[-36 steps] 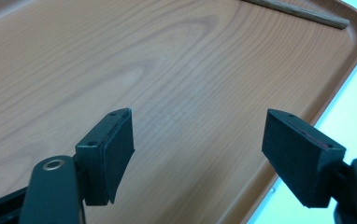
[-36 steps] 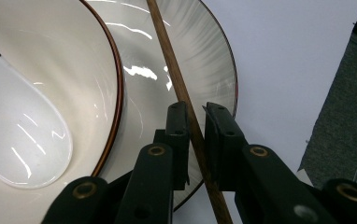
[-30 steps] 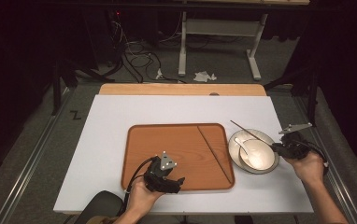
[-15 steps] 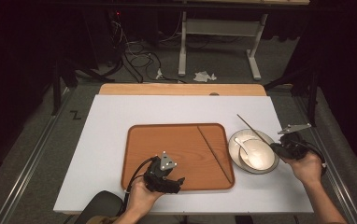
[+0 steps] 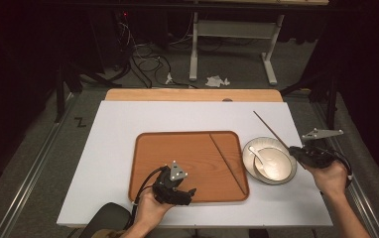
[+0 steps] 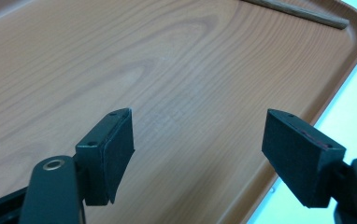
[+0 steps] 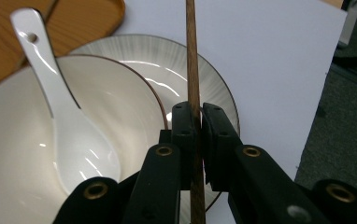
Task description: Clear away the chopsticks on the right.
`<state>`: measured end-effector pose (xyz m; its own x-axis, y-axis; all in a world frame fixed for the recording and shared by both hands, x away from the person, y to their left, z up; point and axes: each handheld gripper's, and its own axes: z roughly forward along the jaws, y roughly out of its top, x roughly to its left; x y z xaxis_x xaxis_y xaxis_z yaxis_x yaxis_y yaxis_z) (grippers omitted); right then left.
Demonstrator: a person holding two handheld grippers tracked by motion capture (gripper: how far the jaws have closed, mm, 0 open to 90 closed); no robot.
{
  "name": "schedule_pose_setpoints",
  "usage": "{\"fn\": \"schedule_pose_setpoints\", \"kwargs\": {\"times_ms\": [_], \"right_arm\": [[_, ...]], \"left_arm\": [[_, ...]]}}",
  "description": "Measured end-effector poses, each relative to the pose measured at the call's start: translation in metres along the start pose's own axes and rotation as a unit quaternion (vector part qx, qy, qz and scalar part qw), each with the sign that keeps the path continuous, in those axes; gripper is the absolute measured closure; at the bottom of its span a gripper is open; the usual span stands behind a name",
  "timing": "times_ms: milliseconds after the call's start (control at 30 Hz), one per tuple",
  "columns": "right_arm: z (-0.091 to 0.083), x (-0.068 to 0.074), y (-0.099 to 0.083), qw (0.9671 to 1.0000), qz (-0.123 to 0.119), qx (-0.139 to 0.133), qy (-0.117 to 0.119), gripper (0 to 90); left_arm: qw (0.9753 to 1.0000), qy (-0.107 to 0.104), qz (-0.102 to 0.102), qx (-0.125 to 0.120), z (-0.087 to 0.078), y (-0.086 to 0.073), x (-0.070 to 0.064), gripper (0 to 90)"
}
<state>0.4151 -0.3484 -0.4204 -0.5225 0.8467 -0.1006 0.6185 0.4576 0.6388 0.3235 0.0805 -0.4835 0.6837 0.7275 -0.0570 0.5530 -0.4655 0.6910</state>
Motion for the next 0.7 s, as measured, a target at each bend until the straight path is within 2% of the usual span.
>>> {"fn": "schedule_pose_setpoints", "kwargs": {"times_ms": [200,367,433,500,700], "right_arm": [[-0.019,0.015,0.006,0.9997,-0.007,-0.024,0.004,85.4],[-0.031,0.03,0.011,0.9991,-0.023,-0.034,0.009,85.4],[-0.033,0.032,0.012,0.9991,-0.021,-0.035,0.011,85.4],[-0.041,0.043,0.014,0.9983,-0.026,-0.045,0.024,85.4],[-0.047,0.063,0.017,0.9971,-0.043,-0.051,0.036,85.4]], "left_arm": [[1.0,0.001,0.001,-0.002,-0.001,0.0,0.0,25.4],[1.0,0.001,0.0,-0.003,-0.001,0.0,0.0,25.4],[1.0,0.001,0.0,-0.003,-0.001,0.0,0.0,25.4],[1.0,0.001,0.0,-0.005,-0.001,0.0,0.0,25.3],[1.0,0.001,0.0,-0.006,-0.002,0.0,0.0,25.3]]}}
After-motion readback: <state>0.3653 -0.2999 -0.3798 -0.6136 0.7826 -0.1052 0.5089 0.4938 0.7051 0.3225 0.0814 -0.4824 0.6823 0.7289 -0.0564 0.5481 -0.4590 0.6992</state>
